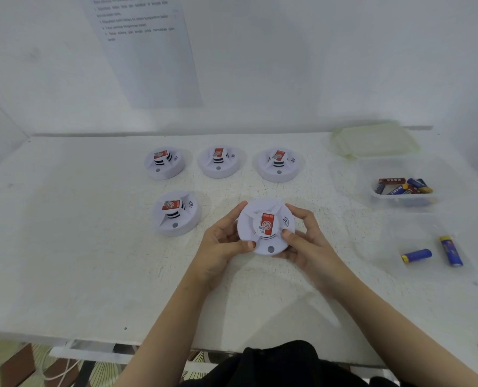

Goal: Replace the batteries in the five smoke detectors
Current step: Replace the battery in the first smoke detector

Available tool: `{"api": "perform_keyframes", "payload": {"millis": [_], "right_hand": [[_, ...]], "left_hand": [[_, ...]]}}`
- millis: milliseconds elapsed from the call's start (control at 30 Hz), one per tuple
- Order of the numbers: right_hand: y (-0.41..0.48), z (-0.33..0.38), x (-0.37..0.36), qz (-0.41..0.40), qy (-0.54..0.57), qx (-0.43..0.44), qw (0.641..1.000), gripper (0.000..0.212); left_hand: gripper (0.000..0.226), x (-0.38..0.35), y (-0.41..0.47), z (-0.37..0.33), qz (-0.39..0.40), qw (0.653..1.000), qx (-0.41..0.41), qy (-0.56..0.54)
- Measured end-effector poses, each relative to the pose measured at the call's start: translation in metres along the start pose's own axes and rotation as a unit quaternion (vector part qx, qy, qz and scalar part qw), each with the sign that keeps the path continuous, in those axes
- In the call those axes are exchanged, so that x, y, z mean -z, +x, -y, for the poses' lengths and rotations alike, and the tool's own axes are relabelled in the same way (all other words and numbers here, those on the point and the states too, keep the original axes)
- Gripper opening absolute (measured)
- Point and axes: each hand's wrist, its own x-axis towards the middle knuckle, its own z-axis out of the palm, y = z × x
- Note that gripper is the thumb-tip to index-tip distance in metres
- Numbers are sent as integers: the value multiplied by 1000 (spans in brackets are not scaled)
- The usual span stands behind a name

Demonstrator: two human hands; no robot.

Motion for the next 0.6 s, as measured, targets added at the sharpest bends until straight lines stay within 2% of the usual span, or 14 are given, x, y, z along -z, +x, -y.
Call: {"api": "perform_keyframes", "payload": {"millis": [133,300,400,500,600], "right_hand": [[0,0,1,-4,-11,-2,1000,39],[-1,4,6,-12,-93,2,996,39],[-1,6,10,-7,-139,10,990,56],[3,7,12,11,-163,18,986,73],[12,9,15,12,-193,39,980,76]], "left_hand": [[71,0,0,0,-8,1000,0,10],[66,-1,-2,-2,-6,1000,-4,26],[61,-3,-2,-5,7,999,-10,48],[72,-3,-1,-8,23,996,-15,80],[75,-4,4,-14,28,993,-24,108]]}}
